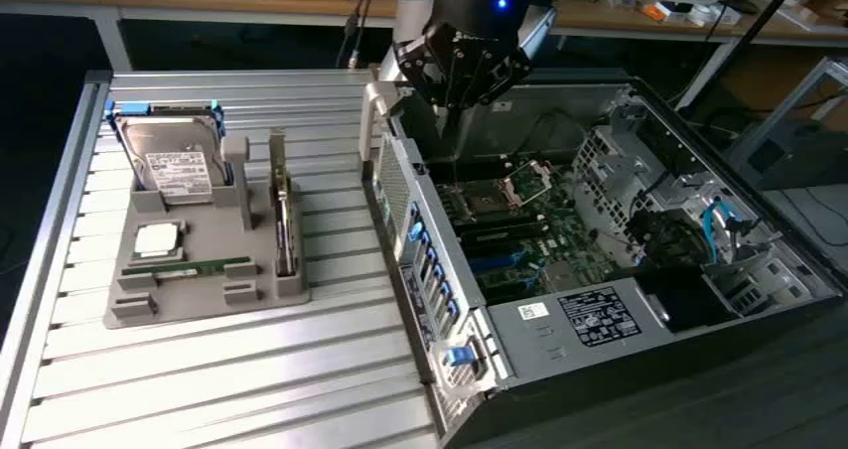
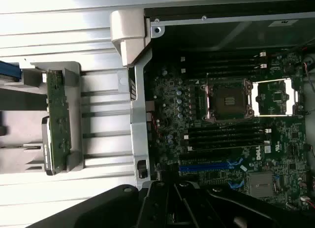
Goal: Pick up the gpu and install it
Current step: 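Reach for the gpu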
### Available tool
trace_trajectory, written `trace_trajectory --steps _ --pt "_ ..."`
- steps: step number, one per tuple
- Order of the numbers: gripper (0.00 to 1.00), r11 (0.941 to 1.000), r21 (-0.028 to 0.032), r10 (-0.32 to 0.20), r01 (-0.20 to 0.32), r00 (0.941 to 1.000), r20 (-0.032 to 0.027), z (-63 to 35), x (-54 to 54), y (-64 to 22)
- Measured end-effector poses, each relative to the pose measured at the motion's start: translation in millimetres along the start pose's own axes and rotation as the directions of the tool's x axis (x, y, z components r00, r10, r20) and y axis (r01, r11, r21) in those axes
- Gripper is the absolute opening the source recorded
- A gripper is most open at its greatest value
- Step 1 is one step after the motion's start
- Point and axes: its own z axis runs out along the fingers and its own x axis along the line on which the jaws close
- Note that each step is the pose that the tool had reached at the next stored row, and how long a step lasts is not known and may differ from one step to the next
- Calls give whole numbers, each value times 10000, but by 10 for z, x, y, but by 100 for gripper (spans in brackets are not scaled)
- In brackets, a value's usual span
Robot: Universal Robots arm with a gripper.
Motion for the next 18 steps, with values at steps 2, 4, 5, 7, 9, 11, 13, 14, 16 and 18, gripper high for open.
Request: trace_trajectory --steps 2,4,5,7,9,11,13,14,16,18 --pt "11 10000 0 -1 1 10000 0 0 1 0" --pt "11 10000 0 0 0 10000 0 0 6 0" --pt "11 10000 1 1 -1 10000 0 -1 10 -1" --pt "11 10000 0 0 0 10000 0 0 14 -1" --pt "11 10000 0 1 -1 10000 1 -1 22 -2" --pt "11 10000 1 0 0 10000 0 -1 31 -2" --pt "11 10000 0 0 0 10000 0 -1 39 -3" --pt "11 10000 1 0 0 10000 0 -1 42 -3" --pt "11 10000 1 0 0 10000 0 -1 48 -3" --pt "11 10000 1 0 0 10000 0 -2 56 -4"
